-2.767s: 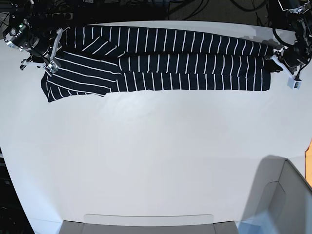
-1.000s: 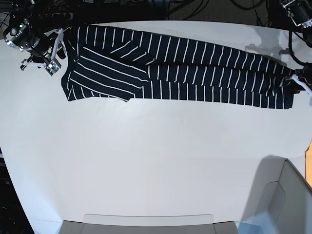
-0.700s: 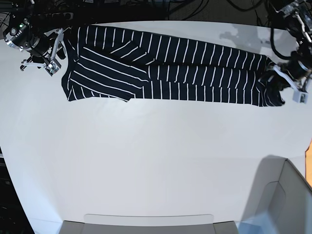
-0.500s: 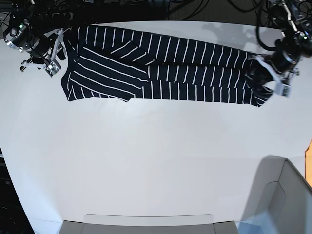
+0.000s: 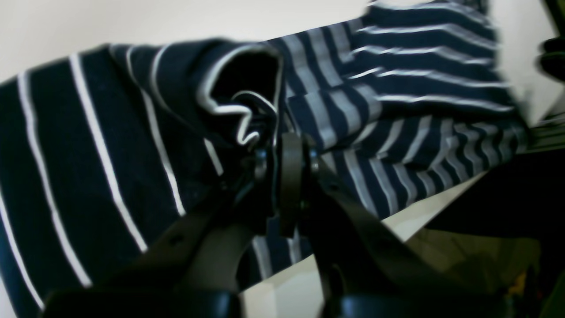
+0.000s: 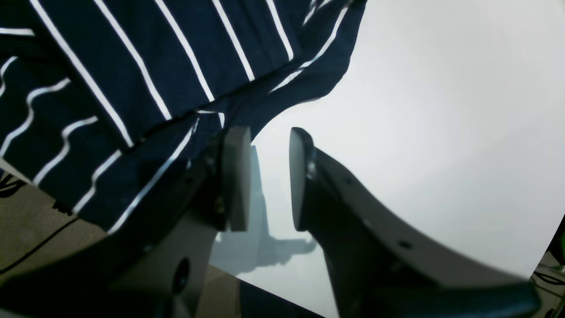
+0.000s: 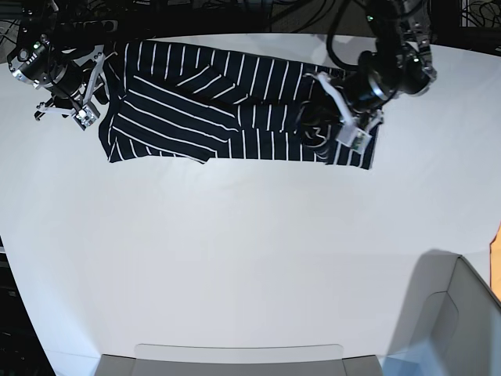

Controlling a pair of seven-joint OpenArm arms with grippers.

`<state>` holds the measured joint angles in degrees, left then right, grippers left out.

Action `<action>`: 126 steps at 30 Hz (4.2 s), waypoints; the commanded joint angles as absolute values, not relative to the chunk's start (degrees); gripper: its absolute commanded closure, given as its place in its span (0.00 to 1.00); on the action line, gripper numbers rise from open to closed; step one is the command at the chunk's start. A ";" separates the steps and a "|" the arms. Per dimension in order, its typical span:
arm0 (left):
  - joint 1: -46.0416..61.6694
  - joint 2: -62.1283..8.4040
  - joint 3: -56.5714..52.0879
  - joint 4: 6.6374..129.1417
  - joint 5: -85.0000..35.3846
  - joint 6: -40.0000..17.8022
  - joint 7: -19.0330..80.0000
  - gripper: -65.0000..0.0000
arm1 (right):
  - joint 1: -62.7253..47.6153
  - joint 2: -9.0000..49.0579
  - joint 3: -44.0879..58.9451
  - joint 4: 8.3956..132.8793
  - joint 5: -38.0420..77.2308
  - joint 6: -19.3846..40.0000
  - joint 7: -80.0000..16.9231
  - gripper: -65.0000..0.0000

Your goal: Fold the T-shirt properly

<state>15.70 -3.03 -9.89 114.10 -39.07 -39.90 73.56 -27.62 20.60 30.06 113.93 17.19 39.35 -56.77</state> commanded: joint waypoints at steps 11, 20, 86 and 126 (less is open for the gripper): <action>15.25 1.54 0.75 114.33 -25.19 -40.00 68.35 1.00 | -27.65 21.41 30.29 114.59 17.71 40.00 -56.04 0.75; 15.43 1.54 1.45 113.89 -26.15 -40.00 68.62 0.71 | -27.56 21.41 30.29 114.59 17.71 40.00 -56.04 0.75; 19.21 -1.71 7.34 115.30 -22.73 -40.00 67.82 1.00 | -17.10 20.97 26.07 78.11 56.40 40.00 -61.67 0.75; 20.97 -3.12 7.43 115.65 -22.73 -40.00 67.91 1.00 | 3.65 28.00 35.12 67.91 30.81 40.00 -61.41 1.00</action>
